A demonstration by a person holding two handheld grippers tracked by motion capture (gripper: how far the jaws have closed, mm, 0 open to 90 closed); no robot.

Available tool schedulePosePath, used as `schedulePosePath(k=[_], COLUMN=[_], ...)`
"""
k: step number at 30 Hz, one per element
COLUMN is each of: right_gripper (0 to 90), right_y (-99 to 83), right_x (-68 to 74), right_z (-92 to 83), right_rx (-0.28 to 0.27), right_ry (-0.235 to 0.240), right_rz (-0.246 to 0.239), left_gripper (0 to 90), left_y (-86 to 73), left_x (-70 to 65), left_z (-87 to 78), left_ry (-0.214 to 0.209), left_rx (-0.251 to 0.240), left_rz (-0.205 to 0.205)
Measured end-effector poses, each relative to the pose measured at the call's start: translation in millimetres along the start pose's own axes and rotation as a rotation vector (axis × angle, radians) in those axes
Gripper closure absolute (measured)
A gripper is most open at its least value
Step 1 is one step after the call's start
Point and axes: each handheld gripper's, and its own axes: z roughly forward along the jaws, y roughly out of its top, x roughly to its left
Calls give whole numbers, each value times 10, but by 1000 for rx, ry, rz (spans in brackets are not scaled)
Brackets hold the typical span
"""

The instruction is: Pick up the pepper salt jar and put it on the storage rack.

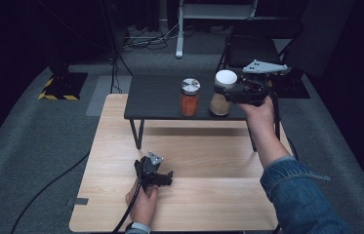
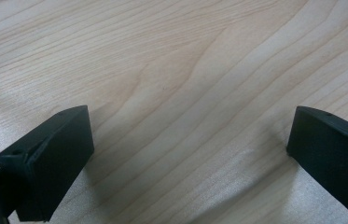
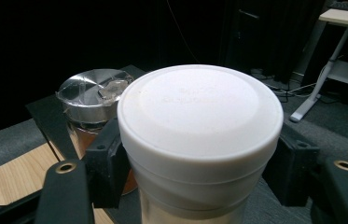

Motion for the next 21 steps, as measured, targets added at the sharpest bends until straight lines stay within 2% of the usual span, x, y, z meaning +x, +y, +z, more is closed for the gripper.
schedulePosePath(k=[2, 6, 8, 10, 12, 15, 21], right_gripper=[331, 323, 239, 165, 136, 108, 98], right_y=[-9, -88, -140, -127, -117, -121, -181], right_x=[-22, -28, -25, -10, 7, 49, 100], right_z=[22, 29, 30, 27, 11, -31, -230], right_rx=[7, -19, -52, -52, -45, -42, -62], right_ry=[5, -3, -4, -18, -24, -33, -46], right_rz=[7, 30, 39, 49, 51, 35, 28], left_gripper=[3, 3, 3, 3, 3, 3, 3], left_y=[-1, 0, 0, 4, 3, 9, 7], left_x=[-1, -1, -1, 1, 1, 2, 3], left_z=[1, 1, 1, 3, 3, 2, 4], left_ry=[1, 1, 1, 0, 1, 1, 1], left_rx=[-1, 0, 0, 1, 0, 3, 1], left_rz=[0, 0, 0, 2, 2, 5, 5])
